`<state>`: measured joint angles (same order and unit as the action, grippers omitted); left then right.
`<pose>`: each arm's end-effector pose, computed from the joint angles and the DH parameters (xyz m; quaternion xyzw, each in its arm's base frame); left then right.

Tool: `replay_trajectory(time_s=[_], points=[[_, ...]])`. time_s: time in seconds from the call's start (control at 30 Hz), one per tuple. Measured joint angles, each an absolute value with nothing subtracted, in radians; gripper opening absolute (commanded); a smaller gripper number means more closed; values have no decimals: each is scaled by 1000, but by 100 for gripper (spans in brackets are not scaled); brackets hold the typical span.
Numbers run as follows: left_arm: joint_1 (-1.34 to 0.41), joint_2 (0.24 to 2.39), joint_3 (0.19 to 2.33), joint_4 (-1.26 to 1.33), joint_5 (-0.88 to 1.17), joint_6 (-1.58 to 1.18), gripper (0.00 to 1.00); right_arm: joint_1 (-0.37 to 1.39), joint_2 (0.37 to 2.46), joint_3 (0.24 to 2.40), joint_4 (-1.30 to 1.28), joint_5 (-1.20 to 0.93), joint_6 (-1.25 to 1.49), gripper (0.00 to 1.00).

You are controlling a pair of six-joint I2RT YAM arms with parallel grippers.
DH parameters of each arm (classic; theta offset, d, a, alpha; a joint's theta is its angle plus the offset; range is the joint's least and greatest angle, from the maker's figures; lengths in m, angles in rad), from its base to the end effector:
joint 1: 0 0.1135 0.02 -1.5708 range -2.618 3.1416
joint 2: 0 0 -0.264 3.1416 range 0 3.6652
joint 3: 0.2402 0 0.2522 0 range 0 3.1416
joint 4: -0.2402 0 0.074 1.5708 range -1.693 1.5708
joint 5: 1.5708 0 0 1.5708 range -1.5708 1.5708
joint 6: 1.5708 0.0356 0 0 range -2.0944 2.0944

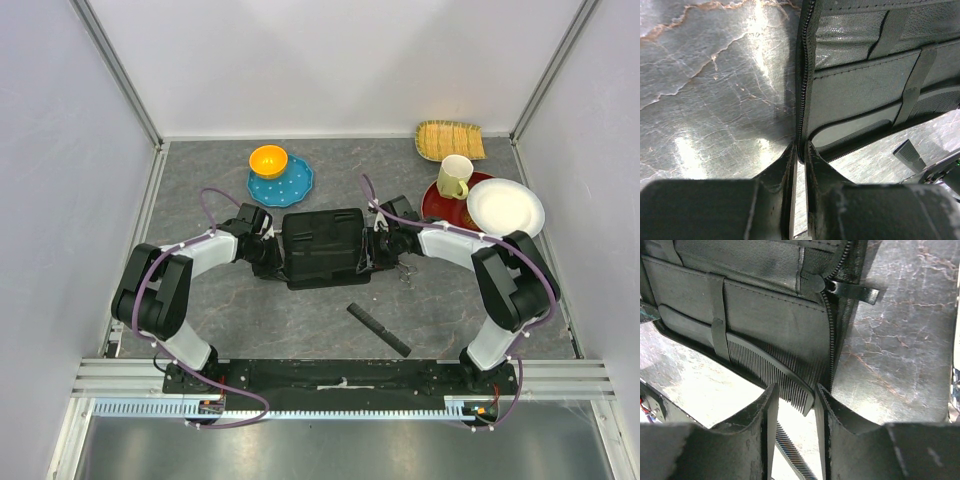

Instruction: Sort the hair-cutting tools

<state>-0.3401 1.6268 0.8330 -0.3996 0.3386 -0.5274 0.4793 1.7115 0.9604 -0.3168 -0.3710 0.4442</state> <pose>0.2685 -0.1075 0.1445 -0.0591 0.9669 -0.2279 0.0982 0.2857 0.1630 0.1577 -0.0626 0.9510 0.2689 0.1393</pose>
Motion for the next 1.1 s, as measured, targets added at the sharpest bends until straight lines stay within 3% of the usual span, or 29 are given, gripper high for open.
replay_trajectory(time_s=[0.37,0.7,0.87,1.1], points=[[-340,1627,835,-403,340,-527,15,492,1720,959,-313,-360,459,41],[-340,1627,835,-406,336,-527,24,528,1721,998,-358,-307,464,58],[-340,1625,835,-410,327,-528,26,538,1713,1019,-395,-263,456,57],[-345,1614,835,-414,315,-528,26,538,1697,1039,-437,-241,447,46]])
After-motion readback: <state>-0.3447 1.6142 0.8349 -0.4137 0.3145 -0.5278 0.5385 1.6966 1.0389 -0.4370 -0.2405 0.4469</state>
